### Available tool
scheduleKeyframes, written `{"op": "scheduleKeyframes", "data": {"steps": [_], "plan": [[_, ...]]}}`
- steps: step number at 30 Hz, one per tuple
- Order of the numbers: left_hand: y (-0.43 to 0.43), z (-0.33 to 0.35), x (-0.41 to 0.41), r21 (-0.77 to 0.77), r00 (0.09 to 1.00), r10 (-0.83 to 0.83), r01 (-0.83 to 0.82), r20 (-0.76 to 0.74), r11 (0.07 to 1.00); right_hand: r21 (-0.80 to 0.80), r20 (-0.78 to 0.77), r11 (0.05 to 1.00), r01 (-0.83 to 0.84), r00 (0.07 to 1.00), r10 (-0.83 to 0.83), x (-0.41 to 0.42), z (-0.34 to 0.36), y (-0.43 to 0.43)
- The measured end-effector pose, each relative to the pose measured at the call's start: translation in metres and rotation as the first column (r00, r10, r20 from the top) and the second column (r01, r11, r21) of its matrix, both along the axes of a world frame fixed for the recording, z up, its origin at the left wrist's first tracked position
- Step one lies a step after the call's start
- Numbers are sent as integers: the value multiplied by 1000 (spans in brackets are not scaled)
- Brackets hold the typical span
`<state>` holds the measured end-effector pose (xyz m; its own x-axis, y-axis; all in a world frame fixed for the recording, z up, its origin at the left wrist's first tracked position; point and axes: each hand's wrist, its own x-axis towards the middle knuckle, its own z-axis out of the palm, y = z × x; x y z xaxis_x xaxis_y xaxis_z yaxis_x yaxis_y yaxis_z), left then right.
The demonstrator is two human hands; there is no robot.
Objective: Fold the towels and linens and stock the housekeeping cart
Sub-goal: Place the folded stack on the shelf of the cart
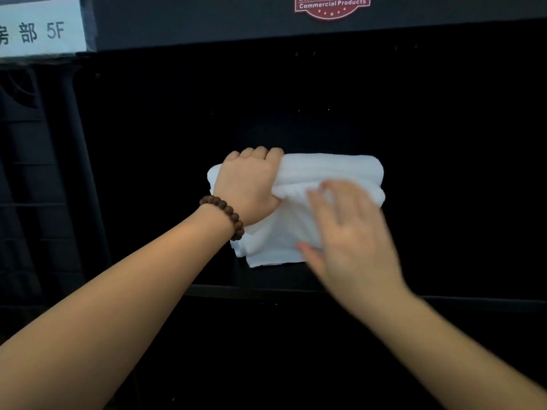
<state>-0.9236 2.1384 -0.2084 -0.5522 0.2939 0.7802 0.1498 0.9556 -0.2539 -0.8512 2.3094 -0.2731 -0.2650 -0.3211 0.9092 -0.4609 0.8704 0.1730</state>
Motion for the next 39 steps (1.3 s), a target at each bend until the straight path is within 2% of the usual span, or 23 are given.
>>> {"op": "scheduleKeyframes", "data": {"steps": [1, 3, 5, 7, 9, 11, 14, 16, 19, 22, 25, 33, 39], "plan": [[1, 0, 2, -12, 1000, -7, 7, -2, 1000, 59, 54, 988, 142, 988, -145, -2, 17, 11], [4, -1, 6, -37, 999, -34, 33, -15, 999, 267, 216, 886, 380, 872, -439, -12, 43, 28], [6, -7, 8, -67, 997, -71, 68, -41, 995, 373, 297, 824, 426, 787, -541, -26, 56, 37], [8, -14, 8, -98, 995, -92, 86, -50, 991, 371, 353, 847, 380, 786, -507, -39, 59, 42], [8, -20, 3, -133, 995, -83, 77, -46, 988, 344, 331, 872, 349, 824, -460, -52, 54, 45], [6, -23, -3, -187, 994, -70, 53, -82, 981, 303, 205, 876, 376, 872, -445, -65, 46, 48], [8, -24, -14, -227, 966, -77, 20, -248, 974, 156, -10, 902, 402, 914, -406, -80, 32, 54], [13, -29, -17, -206, 969, -53, 2, -243, 979, 99, -46, 914, 394, 919, -391, -83, 19, 58], [17, -55, -9, -206, 996, 9, -26, -83, 978, 126, 24, 936, 330, 942, -335, -77, -13, 69], [17, -84, 10, -187, 1000, -14, 16, 9, 982, 184, 119, 948, 259, 952, -283, -58, -39, 80], [22, -99, 27, -191, 997, -8, 23, 76, 981, 239, 240, 940, 241, 924, -298, -42, -44, 82], [20, -125, 38, -200, 980, -8, 48, 198, 979, 355, 377, 916, 187, 868, -323, -32, -53, 67], [5, -107, 5, -197, 937, 22, 50, 348, 979, 406, 497, 900, 157, 788, -362, -58, -39, 59]]}}
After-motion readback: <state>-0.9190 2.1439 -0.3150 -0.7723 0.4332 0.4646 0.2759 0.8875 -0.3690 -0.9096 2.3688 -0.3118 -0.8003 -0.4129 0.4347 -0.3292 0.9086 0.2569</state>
